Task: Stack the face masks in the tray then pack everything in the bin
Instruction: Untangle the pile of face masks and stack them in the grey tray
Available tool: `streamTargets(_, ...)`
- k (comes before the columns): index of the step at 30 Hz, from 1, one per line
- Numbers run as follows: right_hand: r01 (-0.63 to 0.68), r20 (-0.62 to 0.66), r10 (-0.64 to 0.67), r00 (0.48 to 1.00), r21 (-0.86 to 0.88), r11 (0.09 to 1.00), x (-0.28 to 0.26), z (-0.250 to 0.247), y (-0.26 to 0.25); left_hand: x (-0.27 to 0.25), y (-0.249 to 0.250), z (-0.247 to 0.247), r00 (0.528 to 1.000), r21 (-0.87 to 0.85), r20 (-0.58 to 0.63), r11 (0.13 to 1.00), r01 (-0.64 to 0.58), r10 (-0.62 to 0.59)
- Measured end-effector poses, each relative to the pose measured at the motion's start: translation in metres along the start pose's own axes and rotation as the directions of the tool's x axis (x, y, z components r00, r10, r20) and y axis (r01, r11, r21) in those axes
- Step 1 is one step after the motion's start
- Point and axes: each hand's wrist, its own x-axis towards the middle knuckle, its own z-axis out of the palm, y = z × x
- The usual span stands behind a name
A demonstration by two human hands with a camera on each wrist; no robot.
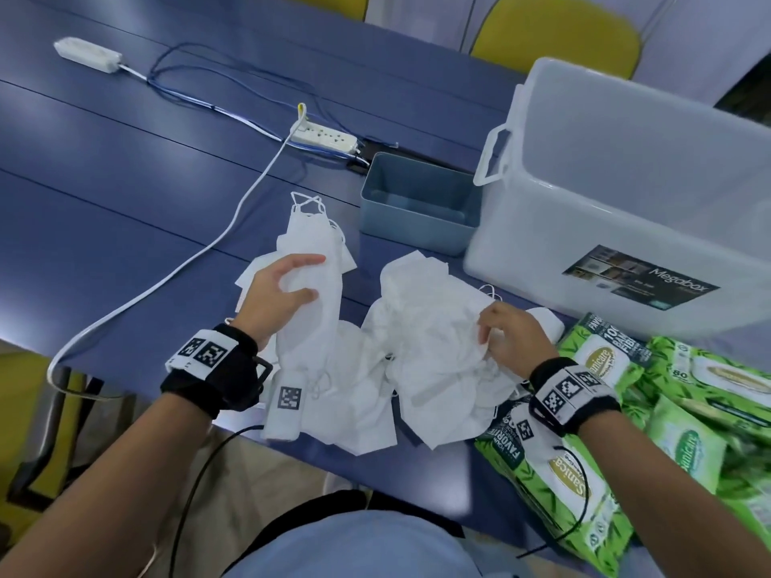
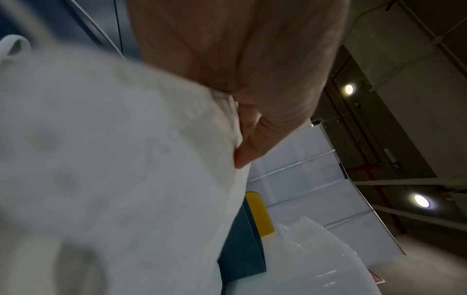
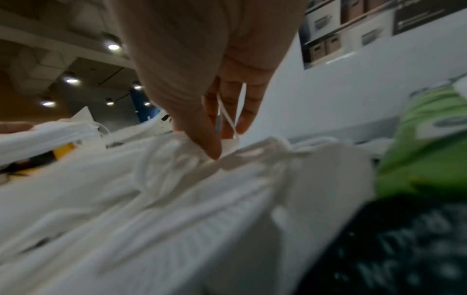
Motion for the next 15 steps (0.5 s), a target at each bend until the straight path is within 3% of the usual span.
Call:
streamTargets(4,-0.059,-0.146,0.063,0.987,0.033,0.998,-0.004,-0.012,-0.003,0.002,0.0,0.007,1.0,-0.001,0.029,1.0,0.01,-0.01)
streamTargets(8,-0.041,-0.271,0.101,0.957,0.217,0.975,-0.005,-0.044,-0.02,0.002,0.001,0.012,0.999,-0.012,0.051,1.0,0.01,-0.01)
streamTargets(11,-0.051,-0.295,0.208,0.933,0.463,0.885,-0.002,-0.07,-0.032,0.003,0.004,0.016,0.998,-0.013,0.056,1.0,0.008,-0.008)
streamTargets(15,0.087,-0.406,0.245,0.881,0.647,0.758,0.006,-0.093,-0.057,0.005,0.009,0.027,0.996,-0.022,0.085,1.0,-0.014,0.016)
